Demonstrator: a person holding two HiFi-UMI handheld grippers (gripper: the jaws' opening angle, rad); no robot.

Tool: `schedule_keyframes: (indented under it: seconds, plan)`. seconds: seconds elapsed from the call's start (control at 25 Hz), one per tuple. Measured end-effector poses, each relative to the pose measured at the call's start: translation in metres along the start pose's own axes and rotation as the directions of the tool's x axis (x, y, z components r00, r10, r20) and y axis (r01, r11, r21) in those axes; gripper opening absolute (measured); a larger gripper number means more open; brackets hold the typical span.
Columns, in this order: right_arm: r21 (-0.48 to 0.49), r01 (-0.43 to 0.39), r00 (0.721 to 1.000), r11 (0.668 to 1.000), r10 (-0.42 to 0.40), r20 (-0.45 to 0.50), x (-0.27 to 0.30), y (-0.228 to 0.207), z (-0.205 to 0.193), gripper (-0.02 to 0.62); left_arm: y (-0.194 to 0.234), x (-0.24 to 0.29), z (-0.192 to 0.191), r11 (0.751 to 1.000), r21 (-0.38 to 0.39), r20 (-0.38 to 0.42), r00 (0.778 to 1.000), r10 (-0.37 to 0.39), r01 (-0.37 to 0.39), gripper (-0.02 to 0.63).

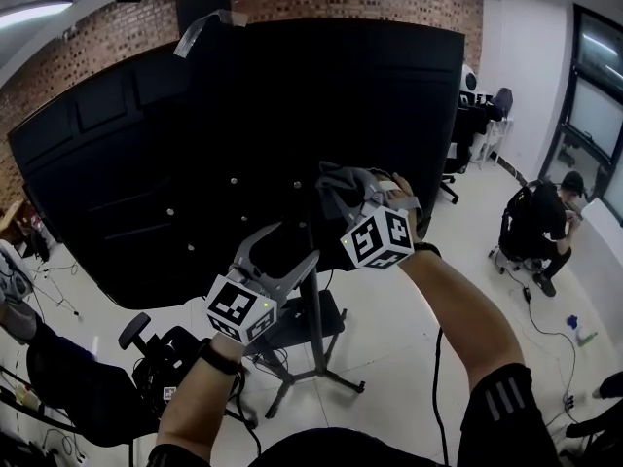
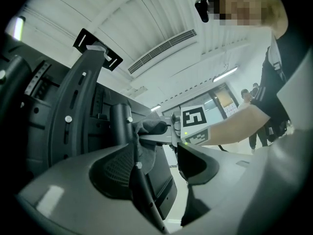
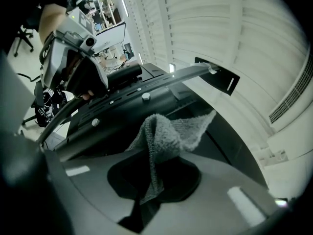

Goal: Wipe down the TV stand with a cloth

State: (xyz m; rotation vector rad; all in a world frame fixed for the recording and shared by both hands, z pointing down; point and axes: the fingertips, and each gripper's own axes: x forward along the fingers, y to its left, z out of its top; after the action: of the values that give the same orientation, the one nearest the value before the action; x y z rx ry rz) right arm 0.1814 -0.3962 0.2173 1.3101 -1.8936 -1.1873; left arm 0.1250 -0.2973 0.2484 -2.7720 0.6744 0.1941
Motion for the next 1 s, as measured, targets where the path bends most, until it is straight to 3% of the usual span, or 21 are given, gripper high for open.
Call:
schedule_keyframes:
  seconds: [0.56, 1.0]
  plan:
    - [0.040, 0.070, 0.991, 0.997, -0.065, -0.113, -0.038, -0.038, -0.097, 0.028, -0.037, 0.064, -0.001, 0.996, 0.017, 0.010, 0.996, -0.093, 0.093, 0.299]
    - [0.055, 0.103, 0.986, 0.993, -0.094, -0.137, -0.056, -0.056, -0.130, 0.028, -0.058, 0.097, -0.008, 0.995, 0.009, 0.000, 0.995, -0.095, 0.095, 0.299]
